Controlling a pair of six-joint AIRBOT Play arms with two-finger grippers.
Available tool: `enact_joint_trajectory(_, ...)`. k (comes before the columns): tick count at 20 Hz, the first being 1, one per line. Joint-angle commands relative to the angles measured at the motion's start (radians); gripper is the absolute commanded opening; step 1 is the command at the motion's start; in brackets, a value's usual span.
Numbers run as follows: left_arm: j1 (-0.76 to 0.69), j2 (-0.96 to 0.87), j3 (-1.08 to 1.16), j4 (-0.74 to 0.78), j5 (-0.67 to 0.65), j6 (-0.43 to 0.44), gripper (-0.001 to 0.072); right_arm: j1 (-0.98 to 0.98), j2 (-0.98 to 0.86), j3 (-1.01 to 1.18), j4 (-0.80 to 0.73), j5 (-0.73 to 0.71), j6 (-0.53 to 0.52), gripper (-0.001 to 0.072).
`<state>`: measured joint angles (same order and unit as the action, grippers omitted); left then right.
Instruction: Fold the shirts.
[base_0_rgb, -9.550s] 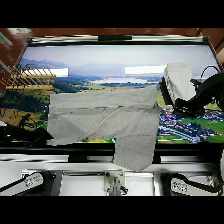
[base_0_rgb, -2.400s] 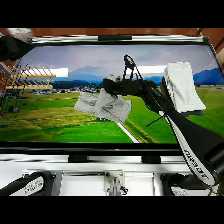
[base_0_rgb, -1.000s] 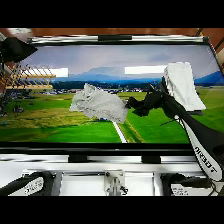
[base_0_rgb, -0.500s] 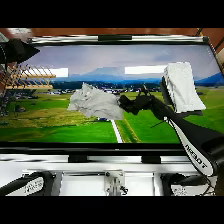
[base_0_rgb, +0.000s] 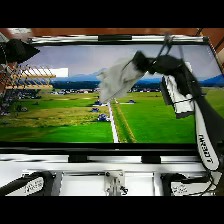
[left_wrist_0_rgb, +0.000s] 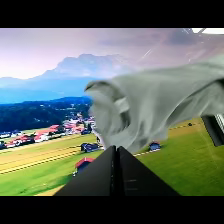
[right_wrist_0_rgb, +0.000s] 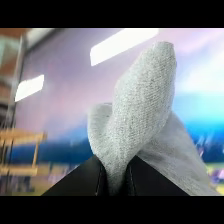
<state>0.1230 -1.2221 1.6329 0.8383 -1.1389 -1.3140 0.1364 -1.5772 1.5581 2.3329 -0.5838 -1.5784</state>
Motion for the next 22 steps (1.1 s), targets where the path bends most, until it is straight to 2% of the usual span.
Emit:
enact_joint_trajectory(1,-0.002,-0.001,0.0,0.0,-0.002,0.0,0.0039,-0.119,0.001,0.082,-0.016,0.109,-0.058,0.0097)
enact_joint_trajectory(6,-0.01,-0.001,0.0,0.0,-0.081,0.0,0.0039,-0.254,0.001,0.087,-0.017,0.389,-0.065,0.0097)
enact_joint_trajectory(9,-0.021,0.0,0.0,0.0,-0.103,0.0,0.0039,-0.344,0.001,0.087,-0.053,0.404,-0.064,0.0096)
enact_joint_trajectory(16,-0.043,0.001,0.0,0.0,-0.105,0.0,0.0039,-0.558,0.026,0.087,-0.243,-0.134,-0.026,0.0097)
enact_joint_trajectory(20,-0.043,0.006,0.0,0.0,-0.118,0.0,0.0039,-0.617,0.065,0.087,-0.505,-0.297,0.277,0.0098)
enact_joint_trajectory(22,-0.043,0.006,0.0,0.0,-0.14,0.0,0.0039,-0.621,0.066,0.074,-0.603,-0.426,0.366,0.0098)
